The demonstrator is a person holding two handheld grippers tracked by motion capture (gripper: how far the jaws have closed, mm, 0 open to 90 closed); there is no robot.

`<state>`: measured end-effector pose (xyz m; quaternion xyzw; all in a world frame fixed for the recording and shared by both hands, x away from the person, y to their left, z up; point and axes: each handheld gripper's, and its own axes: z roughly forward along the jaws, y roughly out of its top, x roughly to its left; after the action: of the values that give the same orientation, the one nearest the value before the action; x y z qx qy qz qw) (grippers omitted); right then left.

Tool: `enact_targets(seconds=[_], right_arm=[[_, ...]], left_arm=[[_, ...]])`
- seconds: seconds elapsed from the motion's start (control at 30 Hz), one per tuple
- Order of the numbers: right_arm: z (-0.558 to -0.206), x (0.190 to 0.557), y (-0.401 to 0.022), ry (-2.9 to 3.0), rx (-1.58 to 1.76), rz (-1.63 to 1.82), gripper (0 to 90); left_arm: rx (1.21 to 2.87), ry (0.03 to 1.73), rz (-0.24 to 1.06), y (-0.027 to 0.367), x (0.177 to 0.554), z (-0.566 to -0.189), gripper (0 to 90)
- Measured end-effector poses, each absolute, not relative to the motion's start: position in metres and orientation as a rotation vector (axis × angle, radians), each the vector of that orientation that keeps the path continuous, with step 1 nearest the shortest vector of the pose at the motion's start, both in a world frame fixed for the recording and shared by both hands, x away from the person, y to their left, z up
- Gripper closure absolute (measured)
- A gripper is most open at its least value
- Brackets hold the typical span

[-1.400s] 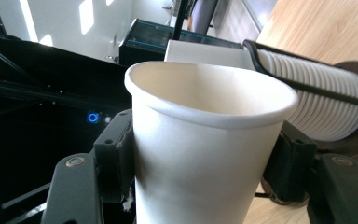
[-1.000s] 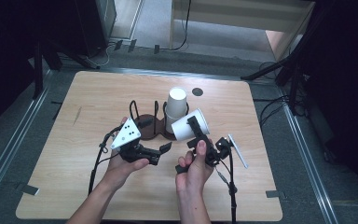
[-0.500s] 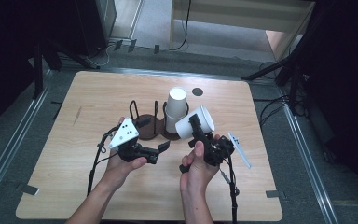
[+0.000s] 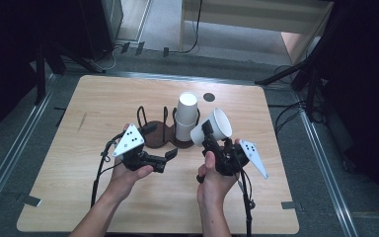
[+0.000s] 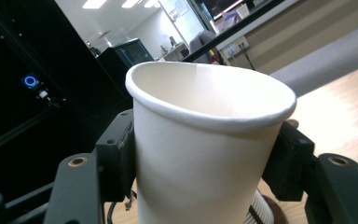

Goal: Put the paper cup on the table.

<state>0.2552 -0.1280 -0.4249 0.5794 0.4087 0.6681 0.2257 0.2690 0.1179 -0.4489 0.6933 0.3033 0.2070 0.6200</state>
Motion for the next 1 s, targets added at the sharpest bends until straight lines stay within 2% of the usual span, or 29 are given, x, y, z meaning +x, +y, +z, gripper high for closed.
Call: enact_targets(seconds=[0.63,1.0], right_arm=[[-0.426,0.25,-0.13,1.263,1.359,1.652,36.4],[-0.432,0.254,-0.137,1.349,1.206,1.478,35.2]], left_arm=[[1.573,0.719,0.505,0.131,0.265,-0.454,0.0],[1.559,0.765,0.531,0.152,0.26,-0.465,0.0]])
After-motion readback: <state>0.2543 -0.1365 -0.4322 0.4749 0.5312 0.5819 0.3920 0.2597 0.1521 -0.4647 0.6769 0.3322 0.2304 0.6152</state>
